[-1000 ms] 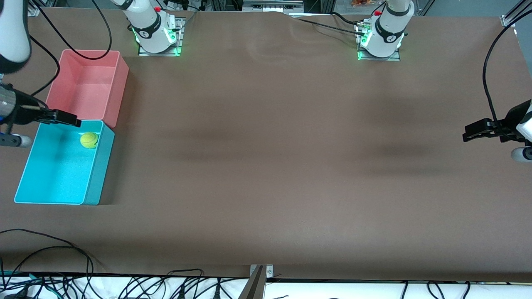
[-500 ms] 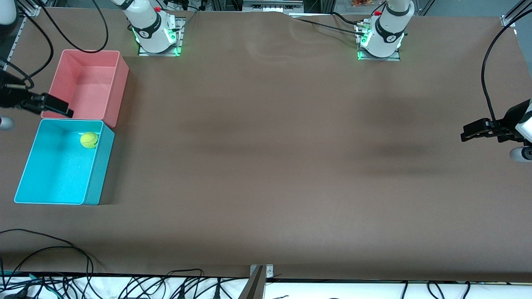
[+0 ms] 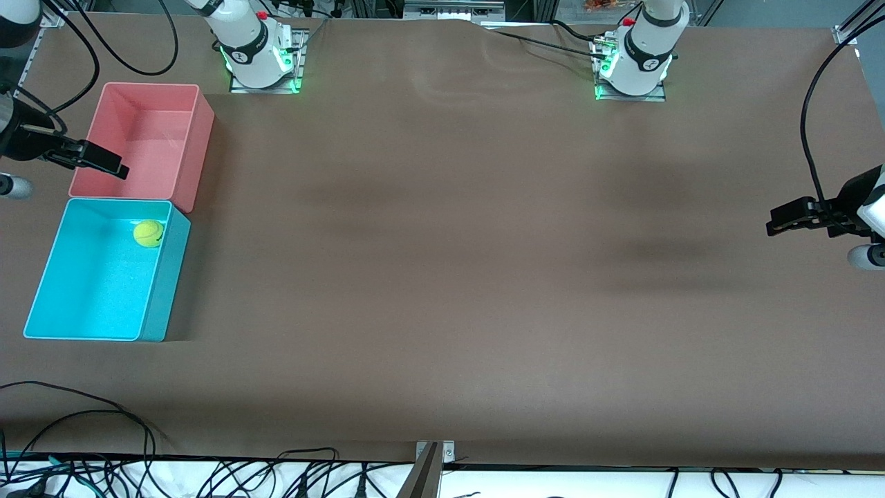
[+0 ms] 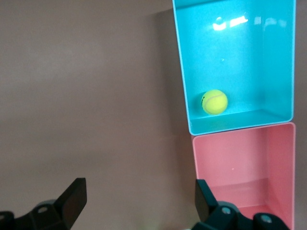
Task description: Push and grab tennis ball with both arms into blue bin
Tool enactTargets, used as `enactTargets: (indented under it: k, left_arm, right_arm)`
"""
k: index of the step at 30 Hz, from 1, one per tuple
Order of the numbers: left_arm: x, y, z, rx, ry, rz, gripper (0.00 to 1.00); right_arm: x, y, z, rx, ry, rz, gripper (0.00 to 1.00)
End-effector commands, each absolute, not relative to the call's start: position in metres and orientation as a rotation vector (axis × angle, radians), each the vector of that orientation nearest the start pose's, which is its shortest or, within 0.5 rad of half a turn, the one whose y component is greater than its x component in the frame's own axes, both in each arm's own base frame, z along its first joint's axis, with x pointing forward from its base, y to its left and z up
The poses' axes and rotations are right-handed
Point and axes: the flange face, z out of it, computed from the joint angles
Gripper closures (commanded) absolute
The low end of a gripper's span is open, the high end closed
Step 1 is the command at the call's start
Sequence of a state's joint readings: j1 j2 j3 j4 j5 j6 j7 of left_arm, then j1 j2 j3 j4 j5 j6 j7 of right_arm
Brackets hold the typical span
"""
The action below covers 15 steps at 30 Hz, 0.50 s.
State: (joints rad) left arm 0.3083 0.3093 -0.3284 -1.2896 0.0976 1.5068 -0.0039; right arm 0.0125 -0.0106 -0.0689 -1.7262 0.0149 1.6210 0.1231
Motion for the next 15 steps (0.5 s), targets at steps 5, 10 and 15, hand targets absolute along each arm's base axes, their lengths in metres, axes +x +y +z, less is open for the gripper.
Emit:
enactTargets:
  k: [5, 10, 15]
  left_arm:
    - [0.632, 0.029, 0.583, -3.156, 0.036, 0.121, 0.00]
    - [0.632, 0.026, 0.582, -3.152, 0.044, 0.122, 0.00]
    - [0.626, 0.021, 0.589, -3.112, 0.032, 0.115, 0.00]
  right_arm:
    - [0.544, -0.012, 0.578, -3.148, 0.259, 0.086, 0.00]
    - [0.552, -0.011, 0.583, -3.142, 0.274, 0.062, 0.00]
    - [0.564, -0.007, 0.584, -3.137, 0.265, 0.043, 0.00]
